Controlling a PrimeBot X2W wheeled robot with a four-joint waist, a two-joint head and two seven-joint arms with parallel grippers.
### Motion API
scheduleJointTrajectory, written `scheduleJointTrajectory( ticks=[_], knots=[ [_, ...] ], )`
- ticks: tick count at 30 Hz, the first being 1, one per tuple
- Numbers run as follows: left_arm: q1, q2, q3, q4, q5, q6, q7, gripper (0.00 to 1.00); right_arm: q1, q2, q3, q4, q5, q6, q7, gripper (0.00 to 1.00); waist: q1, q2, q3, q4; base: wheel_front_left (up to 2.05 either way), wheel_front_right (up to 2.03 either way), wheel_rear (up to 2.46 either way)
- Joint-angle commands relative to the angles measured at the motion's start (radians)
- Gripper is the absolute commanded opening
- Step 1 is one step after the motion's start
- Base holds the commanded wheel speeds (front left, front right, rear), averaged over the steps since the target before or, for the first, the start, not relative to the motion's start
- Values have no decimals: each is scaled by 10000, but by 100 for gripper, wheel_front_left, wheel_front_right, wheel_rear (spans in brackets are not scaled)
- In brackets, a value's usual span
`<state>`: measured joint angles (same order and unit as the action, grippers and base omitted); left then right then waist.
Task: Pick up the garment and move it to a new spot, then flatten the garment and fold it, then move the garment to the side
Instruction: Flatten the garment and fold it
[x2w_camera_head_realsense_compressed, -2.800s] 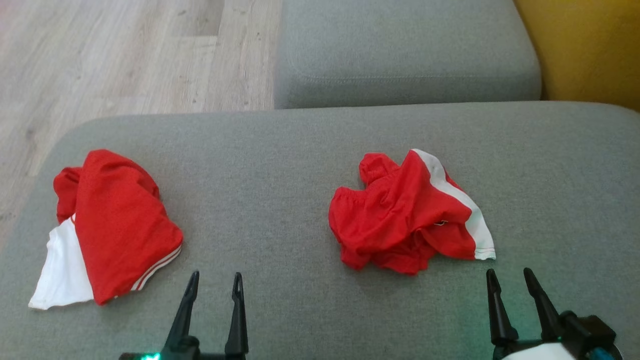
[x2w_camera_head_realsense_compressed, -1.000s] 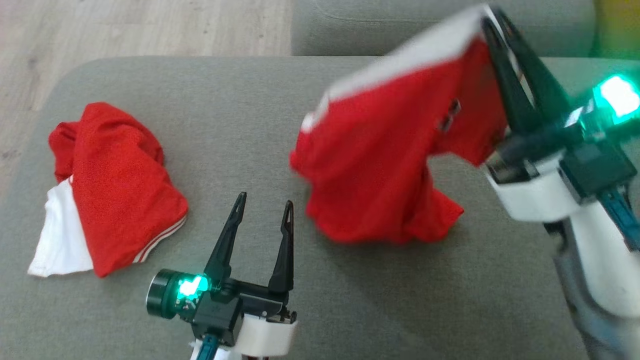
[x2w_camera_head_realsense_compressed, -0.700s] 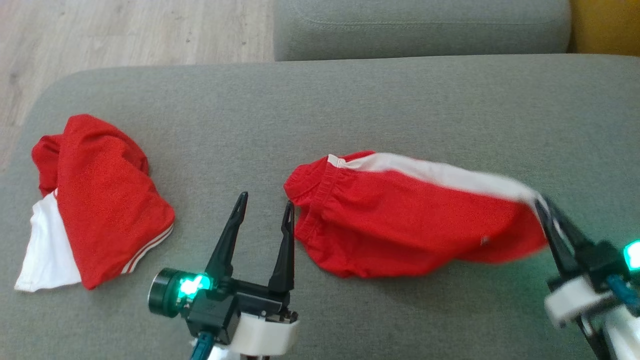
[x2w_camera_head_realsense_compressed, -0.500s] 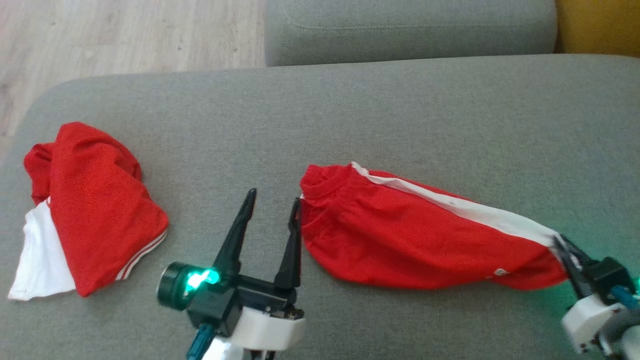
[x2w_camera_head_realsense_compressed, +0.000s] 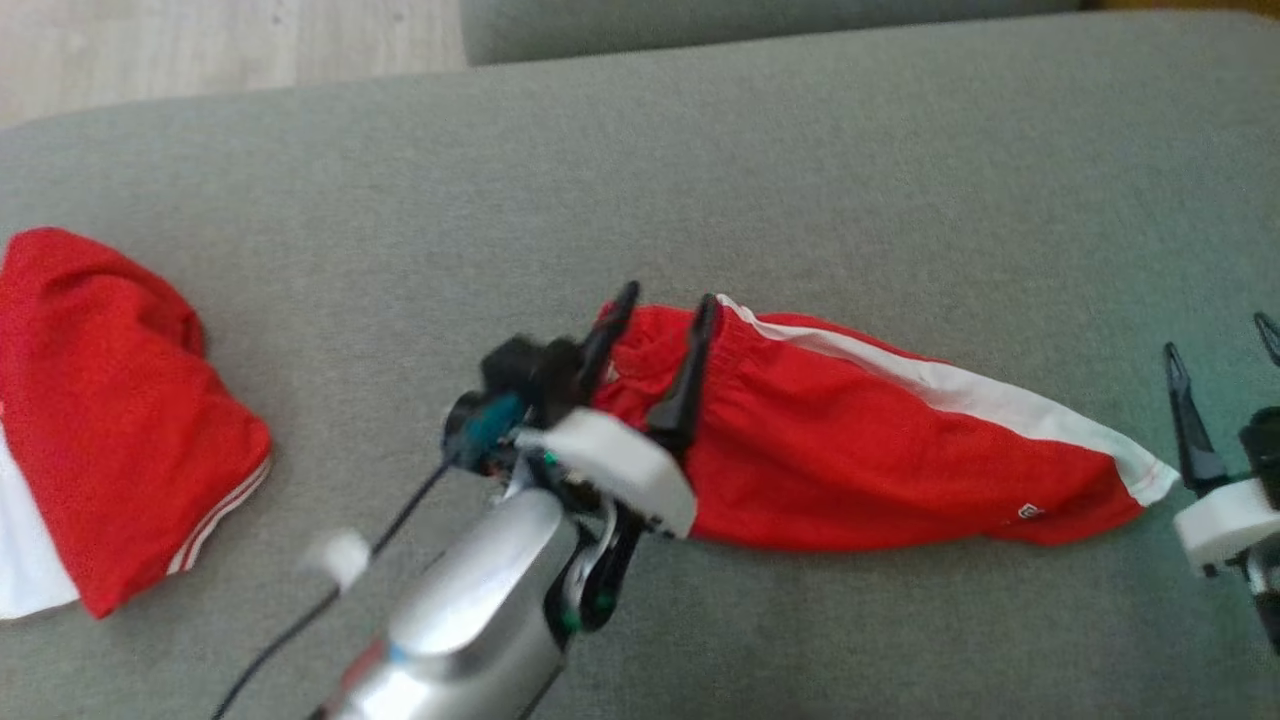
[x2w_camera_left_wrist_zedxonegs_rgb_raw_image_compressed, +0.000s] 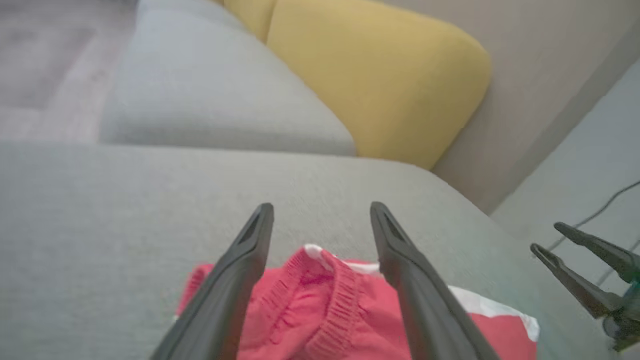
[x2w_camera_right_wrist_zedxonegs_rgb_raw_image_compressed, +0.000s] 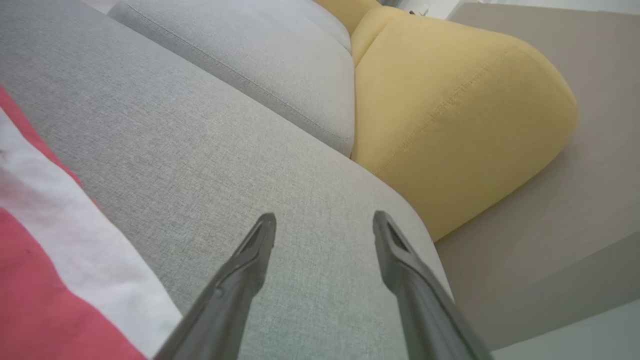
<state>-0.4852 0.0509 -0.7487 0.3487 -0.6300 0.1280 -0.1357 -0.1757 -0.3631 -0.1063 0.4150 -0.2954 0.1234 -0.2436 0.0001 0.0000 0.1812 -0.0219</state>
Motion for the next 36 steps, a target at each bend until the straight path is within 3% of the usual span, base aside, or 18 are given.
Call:
scheduleJointTrajectory(
  ticks=[1,7,10,13,14,15,18,23,32,33,34,36],
  knots=[
    [-699,-7,-172,-32,-957,170,596,100,-61,61,-58,-443,-217,73,-137,100,-1,0,275,-213,0,0,0],
    [-1939,-7,-1456,1079,-3840,463,2546,100,78,751,-284,-1132,-546,73,-176,100,-1,0,635,-500,0,0,0],
    [-2367,-7,-1789,1309,-5380,359,2880,100,295,1120,-395,-1629,-487,73,-178,100,-1,0,743,-667,0,0,0],
    [-2683,-7,-2271,1369,-6043,220,2949,98,503,1368,-475,-1968,-475,73,-179,100,-1,0,792,-728,0,0,0],
    [-2808,-7,-2456,1411,-6082,186,2852,37,553,1467,-505,-2083,-449,73,-179,100,-1,0,805,-746,0,0,0],
    [-2959,-7,-2682,1459,-5987,123,2689,0,601,1551,-526,-2186,-456,73,-180,100,-1,0,814,-761,0,0,0],
    [-3706,-7,-3678,1840,-4323,49,1329,0,707,1838,-574,-2464,-421,73,-180,100,-1,0,847,-790,0,0,0],
    [-3632,-7,-4640,1903,-2950,-53,84,0,868,2117,-642,-2699,-405,73,-179,100,-1,0,856,-755,0,0,0],
    [-1475,119,-5235,1608,-2610,-378,941,0,1295,2575,-796,-3251,-492,73,116,100,-1,0,669,-566,0,0,0],
    [-1376,117,-5239,1566,-2580,-341,873,61,1317,2607,-782,-3317,-493,73,157,100,-1,0,663,-555,0,0,0],
    [-1276,110,-5190,1503,-2628,-277,772,100,1338,2628,-777,-3370,-490,73,186,100,-1,0,655,-539,0,0,0],
    [-1199,98,-5073,1307,-2662,-152,546,100,1376,2647,-783,-3450,-482,73,222,100,-1,0,641,-499,0,0,0]
  ],
)
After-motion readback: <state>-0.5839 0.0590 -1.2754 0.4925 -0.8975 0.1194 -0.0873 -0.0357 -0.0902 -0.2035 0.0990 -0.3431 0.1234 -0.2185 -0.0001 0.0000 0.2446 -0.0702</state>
